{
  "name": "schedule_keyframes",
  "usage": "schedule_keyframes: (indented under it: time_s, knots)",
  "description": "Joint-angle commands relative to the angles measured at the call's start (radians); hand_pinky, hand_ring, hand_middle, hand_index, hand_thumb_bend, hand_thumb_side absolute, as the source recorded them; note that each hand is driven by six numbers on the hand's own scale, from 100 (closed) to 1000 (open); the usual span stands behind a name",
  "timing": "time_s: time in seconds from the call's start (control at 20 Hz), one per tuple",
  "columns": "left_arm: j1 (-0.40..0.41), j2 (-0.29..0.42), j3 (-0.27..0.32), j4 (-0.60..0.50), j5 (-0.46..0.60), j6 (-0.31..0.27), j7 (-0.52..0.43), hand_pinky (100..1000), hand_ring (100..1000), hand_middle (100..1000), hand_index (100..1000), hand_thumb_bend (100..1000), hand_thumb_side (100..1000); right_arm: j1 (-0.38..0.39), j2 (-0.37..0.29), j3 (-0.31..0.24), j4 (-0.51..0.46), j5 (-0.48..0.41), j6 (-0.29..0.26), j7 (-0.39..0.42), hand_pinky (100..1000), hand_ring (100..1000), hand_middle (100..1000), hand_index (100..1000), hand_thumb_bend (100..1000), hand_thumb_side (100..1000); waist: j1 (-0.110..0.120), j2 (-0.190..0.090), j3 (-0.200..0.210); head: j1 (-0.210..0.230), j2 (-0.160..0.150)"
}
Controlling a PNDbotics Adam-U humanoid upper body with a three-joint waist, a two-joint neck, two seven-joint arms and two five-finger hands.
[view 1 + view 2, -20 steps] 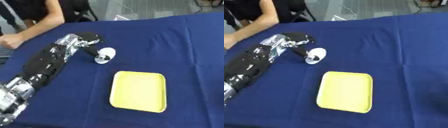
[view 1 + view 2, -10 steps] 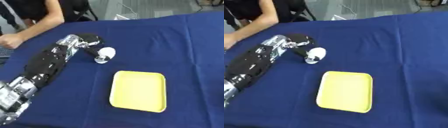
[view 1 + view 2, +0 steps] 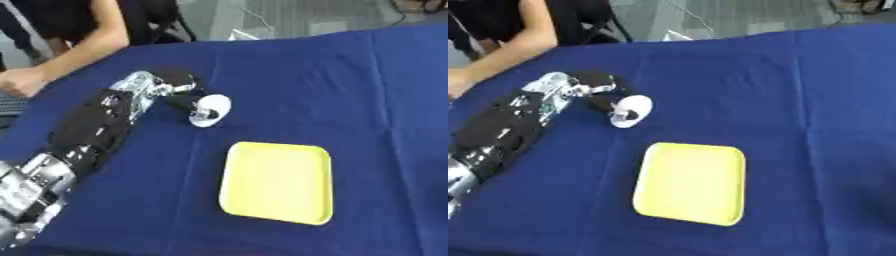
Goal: Pick up objects on the table and place them in the box.
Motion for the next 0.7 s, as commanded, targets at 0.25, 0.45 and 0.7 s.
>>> schedule_keyframes:
  time_s: [0.25, 0.45, 0.7]
  knots:
    - [0.003, 0.004, 0.0, 0.013, 0.011, 0.018, -0.003, 1000, 955, 899, 892, 568, 1000, -0.011, -0.022, -0.005, -0.013, -0.001, -0.001, 0.001, 678, 680, 868, 962, 100, 865, -0.008, -0.01, 0.002, 0.002, 0.002]
    - [0.002, 0.0, -0.002, 0.013, 0.006, 0.017, -0.004, 1000, 955, 899, 889, 574, 1000, -0.011, -0.022, -0.005, -0.013, -0.001, -0.001, 0.002, 678, 680, 868, 963, 100, 865, -0.008, -0.01, 0.002, 0.001, 0.002]
    - [0.003, -0.003, -0.007, 0.009, -0.016, 0.013, 0.004, 992, 955, 898, 891, 585, 1000, -0.011, -0.022, -0.005, -0.013, -0.001, -0.001, 0.003, 678, 680, 868, 963, 100, 865, -0.008, -0.01, 0.002, 0.002, 0.002]
